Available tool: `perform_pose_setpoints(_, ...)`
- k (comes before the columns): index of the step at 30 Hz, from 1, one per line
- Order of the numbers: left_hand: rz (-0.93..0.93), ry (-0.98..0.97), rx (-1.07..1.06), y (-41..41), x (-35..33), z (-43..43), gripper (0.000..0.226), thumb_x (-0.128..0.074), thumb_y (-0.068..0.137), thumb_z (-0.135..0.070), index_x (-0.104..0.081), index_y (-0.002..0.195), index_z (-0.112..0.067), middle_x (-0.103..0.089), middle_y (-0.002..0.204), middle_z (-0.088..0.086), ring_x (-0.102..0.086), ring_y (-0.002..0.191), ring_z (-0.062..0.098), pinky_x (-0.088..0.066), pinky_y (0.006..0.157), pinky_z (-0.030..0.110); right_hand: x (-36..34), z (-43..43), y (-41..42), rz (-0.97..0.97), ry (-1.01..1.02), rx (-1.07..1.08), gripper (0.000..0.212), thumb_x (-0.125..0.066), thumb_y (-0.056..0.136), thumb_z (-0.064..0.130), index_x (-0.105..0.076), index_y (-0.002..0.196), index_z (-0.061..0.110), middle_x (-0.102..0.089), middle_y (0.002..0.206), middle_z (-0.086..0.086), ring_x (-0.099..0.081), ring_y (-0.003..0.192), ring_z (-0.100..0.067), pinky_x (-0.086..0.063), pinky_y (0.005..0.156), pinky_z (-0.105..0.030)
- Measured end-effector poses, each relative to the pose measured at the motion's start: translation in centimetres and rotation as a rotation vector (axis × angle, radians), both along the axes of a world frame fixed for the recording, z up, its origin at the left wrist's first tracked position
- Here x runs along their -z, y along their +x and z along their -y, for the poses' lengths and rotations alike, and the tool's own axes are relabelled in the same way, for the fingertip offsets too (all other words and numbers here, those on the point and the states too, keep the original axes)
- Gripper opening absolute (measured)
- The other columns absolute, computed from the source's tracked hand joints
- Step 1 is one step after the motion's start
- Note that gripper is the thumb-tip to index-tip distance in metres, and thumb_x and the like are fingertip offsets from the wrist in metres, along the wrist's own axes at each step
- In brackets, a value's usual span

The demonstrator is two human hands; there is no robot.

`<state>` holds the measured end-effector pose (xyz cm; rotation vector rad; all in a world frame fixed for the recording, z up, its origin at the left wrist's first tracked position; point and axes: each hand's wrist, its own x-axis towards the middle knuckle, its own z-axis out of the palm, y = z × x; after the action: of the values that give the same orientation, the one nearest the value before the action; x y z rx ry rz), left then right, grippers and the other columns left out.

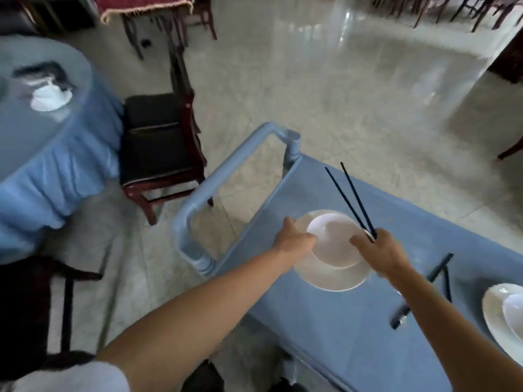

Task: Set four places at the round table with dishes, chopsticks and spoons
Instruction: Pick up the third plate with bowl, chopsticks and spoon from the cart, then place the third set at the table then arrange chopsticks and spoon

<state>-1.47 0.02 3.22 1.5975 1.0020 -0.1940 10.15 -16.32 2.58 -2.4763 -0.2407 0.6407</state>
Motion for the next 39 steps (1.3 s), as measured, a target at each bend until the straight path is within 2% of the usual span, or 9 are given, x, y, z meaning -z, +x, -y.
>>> perform_pose_setpoints(3, 0.137, 0.103, -0.102, -2.0, -5.2, -6.0, 0.064, -0.06, 0.068, -0.035, -0.039, 0.128, -0.026, -0.047, 0.099, -0.005, -0.053, 0.092, 0.022, -0.043, 0.064, 0.029, -5.2, -6.8, -0.6, 0.05, 0.129, -0.088, 0.043, -0.062, 0.086, 0.046, -0.059, 0.105, 0.007, -0.064, 0.09, -0.015, -0.061, 0.074, -0.036, -0.046, 0.054, -0.034)
perform_pose_setpoints(6, 0.246, 0.209, -0.23, -5.7, -9.7, -13.0, 0.074, -0.062, 0.062, -0.043, -0.04, 0.131, -0.024, -0.053, 0.107, -0.005, -0.052, 0.085, 0.015, -0.036, 0.057, 0.025, -9.5, -14.9, -3.0, 0.019, 0.263, -0.135, 0.038, -0.061, 0.085, 0.045, -0.063, 0.1, 0.01, -0.058, 0.074, -0.009, -0.048, 0.052, -0.026, -0.033, 0.036, -0.022)
perform_pose_setpoints(9, 0.281, 0.249, -0.355, -10.9, -12.5, -21.2, 0.069, -0.061, 0.062, -0.047, -0.046, 0.125, -0.025, -0.058, 0.111, -0.002, -0.057, 0.09, 0.019, -0.037, 0.057, 0.027, -12.3, -24.2, -7.2, -0.083, 0.348, -0.23, 0.041, -0.063, 0.078, 0.045, -0.065, 0.099, 0.01, -0.051, 0.063, -0.006, -0.042, 0.043, -0.02, -0.028, 0.037, -0.021)
perform_pose_setpoints(12, 0.295, 0.251, -0.411, -16.3, -12.7, -29.0, 0.05, -0.062, 0.067, -0.046, -0.052, 0.111, -0.025, -0.059, 0.099, -0.004, -0.057, 0.082, 0.015, -0.038, 0.056, 0.029, -13.3, -32.8, -12.2, -0.146, 0.322, -0.299, 0.053, -0.062, 0.069, 0.052, -0.061, 0.102, 0.01, -0.054, 0.07, -0.008, -0.044, 0.044, -0.02, -0.029, 0.038, -0.02)
perform_pose_setpoints(15, 0.254, 0.283, -0.435, -20.6, -12.1, -35.9, 0.044, -0.063, 0.076, -0.045, -0.053, 0.112, -0.022, -0.054, 0.09, -0.007, -0.052, 0.075, 0.011, -0.034, 0.053, 0.028, -13.3, -40.2, -16.2, -0.204, 0.319, -0.335, 0.054, -0.061, 0.071, 0.051, -0.06, 0.104, 0.008, -0.053, 0.07, -0.007, -0.039, 0.035, -0.014, -0.026, 0.038, -0.02)
perform_pose_setpoints(21, 0.255, 0.275, -0.42, -22.2, -11.4, -46.1, 0.039, -0.063, 0.079, -0.04, -0.059, 0.111, -0.018, -0.056, 0.09, -0.005, -0.053, 0.078, 0.015, -0.035, 0.057, 0.031, -13.3, -49.8, -18.0, -0.281, 0.274, -0.35, 0.056, -0.06, 0.081, 0.046, -0.058, 0.115, 0.001, -0.049, 0.073, -0.01, -0.037, 0.046, -0.018, -0.026, 0.039, -0.021)
perform_pose_setpoints(26, 0.298, 0.249, -0.358, -14.0, -10.3, -51.8, 0.049, -0.061, 0.069, -0.048, -0.062, 0.108, -0.017, -0.059, 0.092, -0.003, -0.054, 0.078, 0.014, -0.035, 0.057, 0.031, -13.0, -54.4, -10.7, -0.265, 0.289, -0.292, 0.055, -0.06, 0.08, 0.045, -0.059, 0.114, 0.001, -0.047, 0.071, -0.008, -0.036, 0.047, -0.018, -0.025, 0.04, -0.022)
perform_pose_setpoints(33, 0.344, 0.154, -0.214, 7.7, -8.6, -55.7, 0.048, -0.062, 0.073, -0.044, -0.058, 0.118, -0.024, -0.061, 0.103, -0.004, -0.059, 0.089, 0.016, -0.041, 0.061, 0.03, -11.5, -56.0, 9.2, -0.177, 0.339, -0.139, 0.057, -0.059, 0.072, 0.052, -0.061, 0.107, 0.007, -0.055, 0.072, -0.007, -0.042, 0.046, -0.019, -0.027, 0.038, -0.02)
perform_pose_setpoints(39, 0.34, 0.132, 0.062, 28.6, -9.5, -57.2, 0.054, -0.062, 0.062, -0.041, -0.066, 0.101, -0.006, -0.065, 0.088, 0.006, -0.06, 0.078, 0.026, -0.041, 0.066, 0.034, -10.8, -55.0, 25.5, -0.127, 0.321, 0.141, 0.054, -0.058, 0.07, 0.055, -0.062, 0.098, 0.009, -0.054, 0.071, -0.005, -0.042, 0.045, -0.022, -0.029, 0.037, -0.019)
